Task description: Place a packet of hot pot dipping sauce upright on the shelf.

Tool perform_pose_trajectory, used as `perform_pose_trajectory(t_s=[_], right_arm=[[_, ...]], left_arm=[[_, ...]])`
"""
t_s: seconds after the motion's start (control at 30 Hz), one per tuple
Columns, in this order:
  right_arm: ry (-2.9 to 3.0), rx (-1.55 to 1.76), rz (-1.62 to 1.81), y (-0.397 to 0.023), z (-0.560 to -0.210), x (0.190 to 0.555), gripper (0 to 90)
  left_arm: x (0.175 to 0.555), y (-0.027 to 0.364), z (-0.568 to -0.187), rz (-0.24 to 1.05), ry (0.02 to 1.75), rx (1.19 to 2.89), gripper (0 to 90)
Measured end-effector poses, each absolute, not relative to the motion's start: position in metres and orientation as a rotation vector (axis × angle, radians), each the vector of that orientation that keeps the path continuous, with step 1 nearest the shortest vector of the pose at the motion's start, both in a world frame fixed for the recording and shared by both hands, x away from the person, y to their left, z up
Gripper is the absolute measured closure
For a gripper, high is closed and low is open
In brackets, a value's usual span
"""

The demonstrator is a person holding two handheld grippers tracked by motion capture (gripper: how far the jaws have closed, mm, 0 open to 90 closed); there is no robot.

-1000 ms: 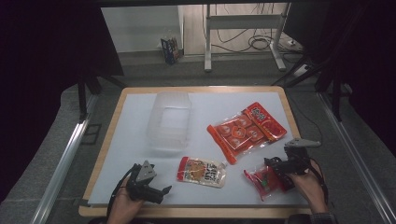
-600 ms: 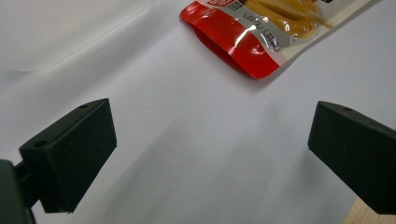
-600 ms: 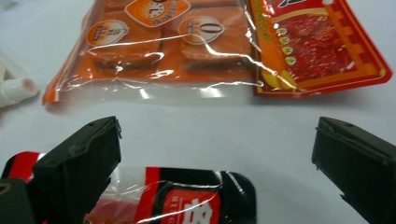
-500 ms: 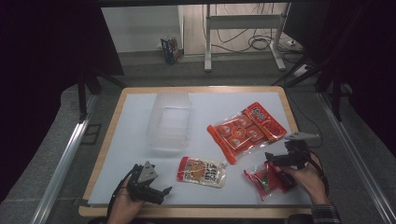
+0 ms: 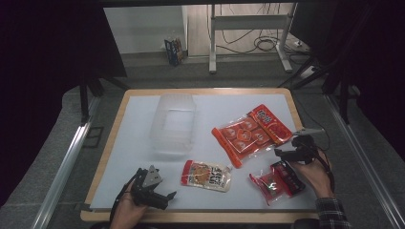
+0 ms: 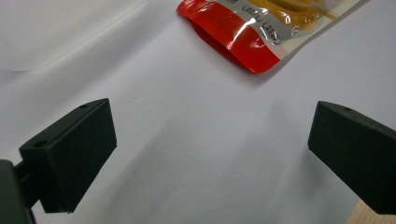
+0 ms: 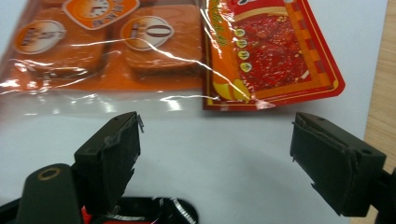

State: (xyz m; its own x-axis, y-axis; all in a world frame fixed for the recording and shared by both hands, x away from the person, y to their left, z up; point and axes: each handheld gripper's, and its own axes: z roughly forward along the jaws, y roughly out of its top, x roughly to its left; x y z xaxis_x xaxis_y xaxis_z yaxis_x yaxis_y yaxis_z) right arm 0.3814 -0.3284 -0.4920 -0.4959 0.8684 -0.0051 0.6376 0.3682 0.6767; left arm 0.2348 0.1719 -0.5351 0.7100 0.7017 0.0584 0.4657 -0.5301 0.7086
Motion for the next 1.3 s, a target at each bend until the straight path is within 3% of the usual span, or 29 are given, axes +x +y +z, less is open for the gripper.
perform_pose_trajectory(t_s=[0.7,1.3], right_arm=[[2.297,1.457,0.920,-0.345,-0.509,0.430,13.9],[2.355,1.337,0.983,-0.327,-0.490,0.467,47.4]], left_arm=[[0.235,0.168,-0.538,0.449,0.867,2.263,1.1],[0.235,0.164,-0.541,0.456,0.847,2.302,1.2]])
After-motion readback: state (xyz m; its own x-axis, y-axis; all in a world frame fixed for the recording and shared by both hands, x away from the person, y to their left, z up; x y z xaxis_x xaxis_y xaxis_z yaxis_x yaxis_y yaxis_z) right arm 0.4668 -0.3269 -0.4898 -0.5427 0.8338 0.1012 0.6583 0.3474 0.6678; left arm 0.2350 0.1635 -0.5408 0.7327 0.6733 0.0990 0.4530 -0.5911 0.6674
